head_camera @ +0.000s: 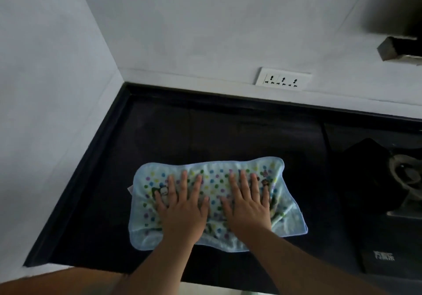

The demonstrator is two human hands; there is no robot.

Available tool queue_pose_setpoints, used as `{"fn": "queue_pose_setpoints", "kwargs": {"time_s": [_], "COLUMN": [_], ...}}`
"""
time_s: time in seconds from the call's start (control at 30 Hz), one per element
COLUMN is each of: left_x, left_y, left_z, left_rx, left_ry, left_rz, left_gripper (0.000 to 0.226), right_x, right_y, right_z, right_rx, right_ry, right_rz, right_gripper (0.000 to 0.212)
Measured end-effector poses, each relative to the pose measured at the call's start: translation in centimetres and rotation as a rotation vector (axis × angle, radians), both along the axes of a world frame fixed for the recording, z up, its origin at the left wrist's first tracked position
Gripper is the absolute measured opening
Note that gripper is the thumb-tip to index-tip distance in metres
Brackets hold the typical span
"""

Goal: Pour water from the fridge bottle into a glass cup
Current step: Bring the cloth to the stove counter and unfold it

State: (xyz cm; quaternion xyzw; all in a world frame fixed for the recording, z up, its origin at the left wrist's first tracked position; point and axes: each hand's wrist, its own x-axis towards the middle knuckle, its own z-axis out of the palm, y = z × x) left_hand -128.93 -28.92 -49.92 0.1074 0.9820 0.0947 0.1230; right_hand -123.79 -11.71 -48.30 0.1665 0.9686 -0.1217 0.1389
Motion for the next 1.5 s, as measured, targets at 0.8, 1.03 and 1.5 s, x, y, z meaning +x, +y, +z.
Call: {"fn": "queue_pose_setpoints", "kwargs": {"time_s": [0.8,1.03,1.5], "left_x": [-14.0,-18.2,-12.5], "left_y": [6.0,9.0,17.5], "left_z": [-1.5,-1.5,-2.1], "left_rx": [-0.008,-0.016,0.126], "left_ry": [0.073,0.073,0.131], "left_rz": [-0.028,-0.021,-0.363], "left_gripper": [0.065,0.069,0.066], "right_x": [-14.4,-18.3,-11.4], "right_y": [1.6,3.6,12.6], "right_z": [-2.4,-2.9,-2.9], "right_rx": [0.043,0.022,0.131], "right_ry": [0.11,0.163,0.089], "right_rz": [-0.011,-0.018,-0.311], "right_gripper": [0.067,0.061,0.072]}}
